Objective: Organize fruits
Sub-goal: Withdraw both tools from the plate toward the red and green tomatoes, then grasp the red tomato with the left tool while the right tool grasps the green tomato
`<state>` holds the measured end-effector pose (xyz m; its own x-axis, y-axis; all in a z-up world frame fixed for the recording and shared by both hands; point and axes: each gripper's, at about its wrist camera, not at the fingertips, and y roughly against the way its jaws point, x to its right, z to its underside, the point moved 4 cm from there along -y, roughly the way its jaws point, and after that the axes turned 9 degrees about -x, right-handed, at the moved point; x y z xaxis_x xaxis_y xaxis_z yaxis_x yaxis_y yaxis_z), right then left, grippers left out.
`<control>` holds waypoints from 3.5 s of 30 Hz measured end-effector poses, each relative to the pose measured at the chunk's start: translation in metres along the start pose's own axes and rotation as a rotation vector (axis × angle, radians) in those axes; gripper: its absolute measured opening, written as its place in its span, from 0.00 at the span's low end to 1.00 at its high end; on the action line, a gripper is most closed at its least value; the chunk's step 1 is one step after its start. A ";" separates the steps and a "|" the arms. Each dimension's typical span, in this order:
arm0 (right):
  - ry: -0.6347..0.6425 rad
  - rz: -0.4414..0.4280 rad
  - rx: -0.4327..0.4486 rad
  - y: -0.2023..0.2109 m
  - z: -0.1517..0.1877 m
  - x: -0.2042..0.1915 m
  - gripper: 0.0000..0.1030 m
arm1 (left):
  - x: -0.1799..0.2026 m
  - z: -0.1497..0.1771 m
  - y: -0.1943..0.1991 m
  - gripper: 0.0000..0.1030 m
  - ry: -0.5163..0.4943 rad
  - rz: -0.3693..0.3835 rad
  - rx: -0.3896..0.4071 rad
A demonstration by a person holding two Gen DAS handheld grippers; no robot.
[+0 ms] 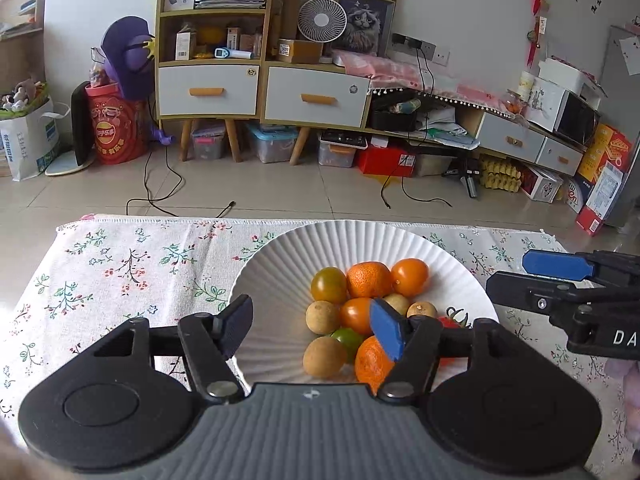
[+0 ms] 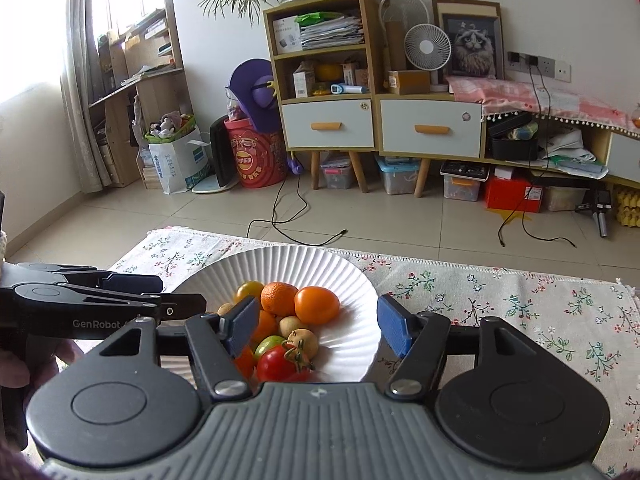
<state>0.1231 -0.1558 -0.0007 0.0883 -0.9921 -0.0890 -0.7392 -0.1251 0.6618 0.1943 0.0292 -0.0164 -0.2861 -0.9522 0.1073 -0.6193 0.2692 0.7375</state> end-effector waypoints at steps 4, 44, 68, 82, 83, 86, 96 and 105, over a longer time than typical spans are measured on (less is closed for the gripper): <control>0.014 0.017 -0.003 0.009 0.003 -0.005 0.73 | 0.002 0.007 0.012 0.77 -0.036 -0.020 -0.002; 0.138 0.010 -0.126 0.023 0.076 -0.068 0.99 | -0.030 0.079 0.047 0.96 -0.097 -0.059 -0.065; 0.240 -0.036 -0.172 -0.012 0.098 -0.097 0.95 | -0.066 0.114 0.023 0.96 -0.136 -0.067 -0.162; 0.222 -0.102 -0.142 -0.024 0.080 -0.107 0.55 | -0.068 0.116 0.022 0.96 -0.148 -0.078 -0.161; 0.216 -0.105 -0.139 -0.024 0.078 -0.107 0.53 | -0.068 0.115 0.021 0.96 -0.145 -0.077 -0.162; 0.199 -0.114 -0.138 -0.027 0.075 -0.106 0.46 | -0.067 0.114 0.020 0.96 -0.140 -0.074 -0.164; 0.174 -0.129 -0.164 -0.026 0.076 -0.100 0.30 | -0.052 0.110 0.014 0.96 -0.160 -0.063 -0.156; 0.154 -0.085 -0.172 -0.014 0.080 -0.082 0.30 | -0.032 0.099 0.009 0.94 -0.161 -0.046 -0.138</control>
<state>0.0726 -0.0720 -0.0623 0.2557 -0.9658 -0.0437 -0.6015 -0.1944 0.7748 0.1257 0.0758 -0.0796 -0.3797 -0.9247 -0.0285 -0.5317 0.1929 0.8247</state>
